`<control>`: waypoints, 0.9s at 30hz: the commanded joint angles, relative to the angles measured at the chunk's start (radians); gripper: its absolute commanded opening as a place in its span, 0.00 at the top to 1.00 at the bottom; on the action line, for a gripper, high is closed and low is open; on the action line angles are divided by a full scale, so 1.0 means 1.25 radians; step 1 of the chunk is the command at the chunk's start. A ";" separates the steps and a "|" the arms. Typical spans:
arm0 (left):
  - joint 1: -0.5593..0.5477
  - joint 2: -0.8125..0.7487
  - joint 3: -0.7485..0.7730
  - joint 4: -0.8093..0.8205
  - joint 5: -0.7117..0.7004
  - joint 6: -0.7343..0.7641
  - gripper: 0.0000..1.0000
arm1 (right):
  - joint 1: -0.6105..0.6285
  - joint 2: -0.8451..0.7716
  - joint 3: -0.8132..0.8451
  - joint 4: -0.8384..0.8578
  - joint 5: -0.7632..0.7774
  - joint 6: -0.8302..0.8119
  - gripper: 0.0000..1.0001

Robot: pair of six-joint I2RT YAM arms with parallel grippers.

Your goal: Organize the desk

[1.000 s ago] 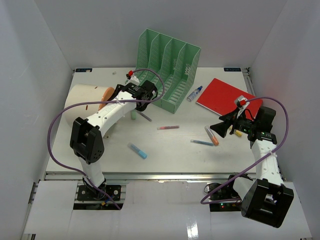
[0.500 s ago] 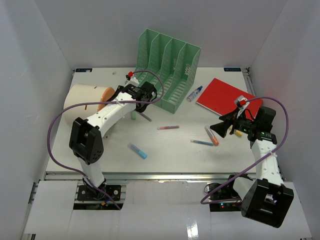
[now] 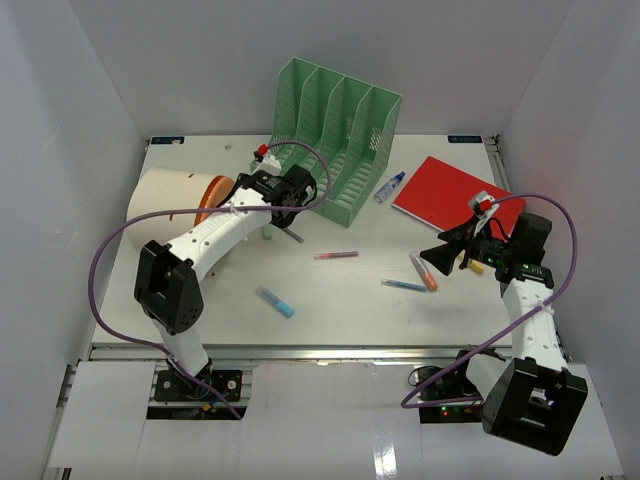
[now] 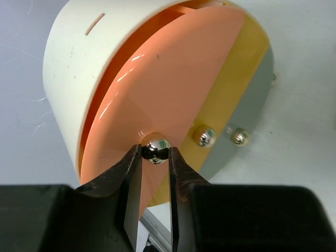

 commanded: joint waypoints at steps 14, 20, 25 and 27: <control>-0.141 -0.025 0.056 -0.101 0.068 -0.176 0.93 | 0.005 -0.008 0.003 0.012 -0.020 0.000 0.10; -0.159 -0.050 0.090 -0.074 0.112 -0.148 0.67 | 0.005 -0.004 0.002 0.011 -0.023 -0.001 0.10; -0.161 -0.177 -0.060 0.204 0.456 0.036 0.37 | 0.005 -0.003 0.004 0.004 -0.023 -0.011 0.10; -0.159 -0.266 -0.155 0.326 0.650 0.037 0.25 | 0.005 -0.004 0.005 0.000 -0.019 -0.018 0.10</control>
